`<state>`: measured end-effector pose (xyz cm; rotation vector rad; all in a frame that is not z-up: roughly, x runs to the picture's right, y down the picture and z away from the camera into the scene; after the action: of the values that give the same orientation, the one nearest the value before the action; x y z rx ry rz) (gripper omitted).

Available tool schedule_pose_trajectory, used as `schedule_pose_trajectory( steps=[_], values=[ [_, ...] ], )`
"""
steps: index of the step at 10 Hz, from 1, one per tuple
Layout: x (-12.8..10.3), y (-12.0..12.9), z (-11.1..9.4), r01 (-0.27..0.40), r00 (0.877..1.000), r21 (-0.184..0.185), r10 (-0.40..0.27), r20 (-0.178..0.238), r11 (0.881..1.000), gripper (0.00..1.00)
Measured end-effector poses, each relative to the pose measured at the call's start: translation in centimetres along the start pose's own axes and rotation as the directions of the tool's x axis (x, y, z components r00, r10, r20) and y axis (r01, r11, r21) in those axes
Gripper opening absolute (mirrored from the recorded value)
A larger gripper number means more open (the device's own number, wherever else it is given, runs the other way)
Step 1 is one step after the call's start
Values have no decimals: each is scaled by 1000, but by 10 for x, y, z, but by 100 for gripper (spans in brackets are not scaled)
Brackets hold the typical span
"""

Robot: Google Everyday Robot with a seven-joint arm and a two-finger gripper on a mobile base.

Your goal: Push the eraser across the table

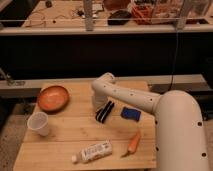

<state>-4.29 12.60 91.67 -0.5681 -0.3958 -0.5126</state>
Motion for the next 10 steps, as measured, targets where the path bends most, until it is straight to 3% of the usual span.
schedule_pose_trajectory(
  steps=[10],
  values=[
    [-2, 0, 2, 13, 1000, -9, -13, 3, 1000, 0]
  ],
)
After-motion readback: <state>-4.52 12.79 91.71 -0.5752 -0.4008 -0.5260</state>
